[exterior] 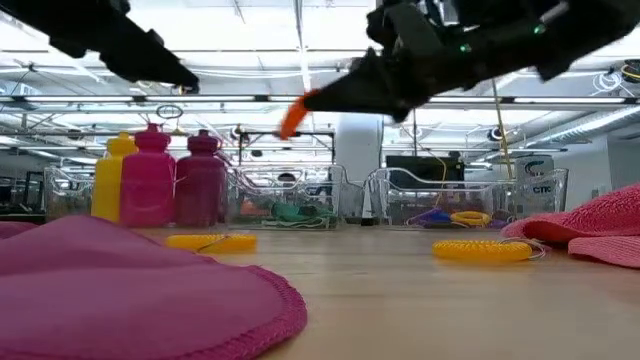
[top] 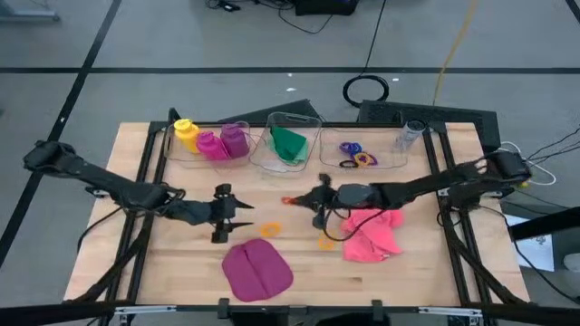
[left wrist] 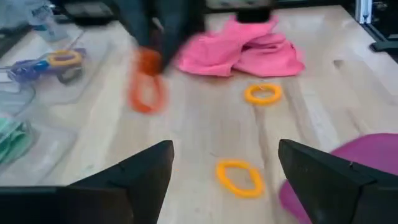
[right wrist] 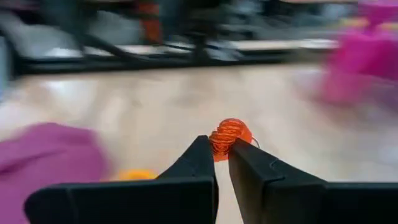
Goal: Pick & Place Sports Items
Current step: Put the orange spring keychain into the right transparent bin
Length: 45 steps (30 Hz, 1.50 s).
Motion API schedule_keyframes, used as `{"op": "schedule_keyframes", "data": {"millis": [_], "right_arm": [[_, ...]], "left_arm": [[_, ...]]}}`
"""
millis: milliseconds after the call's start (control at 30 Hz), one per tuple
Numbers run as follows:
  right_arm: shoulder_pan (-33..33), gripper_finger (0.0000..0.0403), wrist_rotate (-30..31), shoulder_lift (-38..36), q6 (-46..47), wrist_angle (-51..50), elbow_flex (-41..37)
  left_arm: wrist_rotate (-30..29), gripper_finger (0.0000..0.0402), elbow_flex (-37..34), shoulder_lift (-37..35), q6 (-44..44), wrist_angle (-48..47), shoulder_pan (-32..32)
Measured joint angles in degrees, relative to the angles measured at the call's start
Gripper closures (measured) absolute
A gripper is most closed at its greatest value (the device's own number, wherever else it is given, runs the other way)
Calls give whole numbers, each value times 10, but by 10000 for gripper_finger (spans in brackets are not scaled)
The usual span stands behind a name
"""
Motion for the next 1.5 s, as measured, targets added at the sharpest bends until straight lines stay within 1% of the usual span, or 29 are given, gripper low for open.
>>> {"op": "schedule_keyframes", "data": {"millis": [133,233,400,500,633,767,833,900,967,1033,1100,1267,1500], "right_arm": [[0,403,131,-68,0,-120,-1],[-1,403,211,-116,1,-158,-16],[-19,403,307,-189,0,-165,-66],[-49,403,336,-229,9,-166,-102],[-109,403,335,-261,33,-176,-143],[-173,403,330,-267,65,-239,-162],[-208,403,298,-267,91,-269,-169],[-244,403,244,-267,115,-288,-176],[-277,403,193,-267,133,-293,-183],[-302,403,165,-267,147,-293,-190],[-317,403,155,-267,156,-292,-200],[-339,403,155,-267,157,-278,-225],[-347,403,155,-267,156,-276,-236]], "left_arm": [[-2,156,0,15,-16,3,-6],[-2,156,0,41,-29,10,-5],[3,156,0,81,-42,34,-6],[3,156,0,108,-48,49,-3],[4,156,0,139,-51,69,-4],[5,156,0,156,-51,87,-3],[5,156,0,161,-51,87,-3],[5,156,0,163,-52,89,-3],[5,156,0,163,-52,90,-4],[5,156,0,164,-52,90,-3],[5,156,0,164,-52,90,-3],[5,156,0,164,-52,90,-3],[5,156,0,164,-50,90,-3]]}}
